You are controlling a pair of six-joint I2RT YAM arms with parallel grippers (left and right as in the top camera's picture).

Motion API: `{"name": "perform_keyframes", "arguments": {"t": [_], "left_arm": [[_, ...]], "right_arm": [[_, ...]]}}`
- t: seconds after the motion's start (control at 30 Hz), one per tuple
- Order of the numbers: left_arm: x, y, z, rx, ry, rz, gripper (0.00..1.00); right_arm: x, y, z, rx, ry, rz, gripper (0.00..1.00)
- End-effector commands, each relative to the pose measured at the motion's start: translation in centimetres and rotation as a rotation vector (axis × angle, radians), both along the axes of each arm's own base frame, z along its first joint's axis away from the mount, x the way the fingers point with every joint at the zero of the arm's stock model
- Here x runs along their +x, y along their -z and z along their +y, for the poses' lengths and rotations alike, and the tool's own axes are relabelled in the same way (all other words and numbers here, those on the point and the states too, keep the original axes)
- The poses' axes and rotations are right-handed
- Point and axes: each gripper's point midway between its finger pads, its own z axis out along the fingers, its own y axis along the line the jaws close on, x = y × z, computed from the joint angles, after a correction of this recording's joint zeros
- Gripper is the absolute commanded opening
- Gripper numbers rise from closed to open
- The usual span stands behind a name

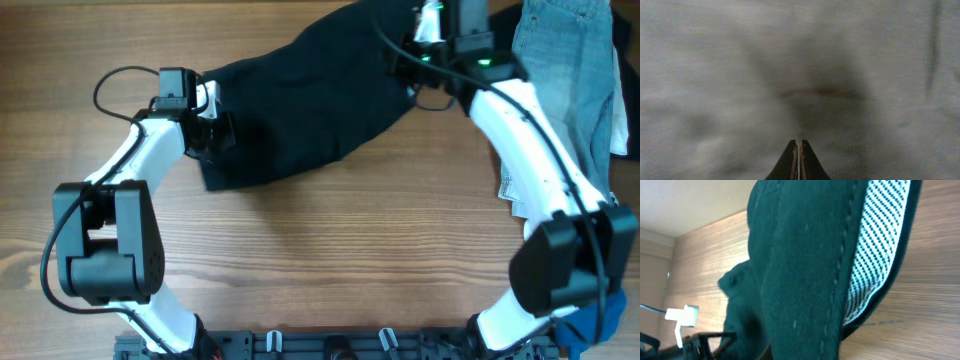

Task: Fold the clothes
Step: 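Grasp the right end with the right gripper and fold it over leftward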

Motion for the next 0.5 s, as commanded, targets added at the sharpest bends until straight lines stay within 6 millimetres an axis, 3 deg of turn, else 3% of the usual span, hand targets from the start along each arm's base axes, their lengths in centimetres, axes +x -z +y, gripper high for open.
{"name": "perform_keyframes", "arguments": {"t": [0.0, 0.07, 0.17, 0.33, 0.47], "left_arm": [[0.7, -1.6, 0.4, 0.012, -0.009, -0.036, 0.04], [0.8, -1.6, 0.4, 0.009, -0.008, -0.041, 0.04], [1.3, -2.0, 0.0, -0.012, 0.002, -0.066, 0.04], [3.4, -4.5, -2.6, -0.150, 0.100, -0.213, 0.04], [3.3, -4.7, -3.3, -0.154, 0.189, -0.249, 0.04]], "right_arm": [[-0.5, -2.8, -2.9, -0.021, -0.038, -0.056, 0.04], [-0.9, -2.2, -3.8, -0.038, -0.049, -0.036, 0.04], [-1.0, -2.2, -3.4, -0.044, -0.064, -0.040, 0.04], [-1.4, -1.4, -1.6, -0.045, -0.102, -0.021, 0.04], [-1.6, -1.7, 0.8, -0.042, -0.150, -0.047, 0.04]]}}
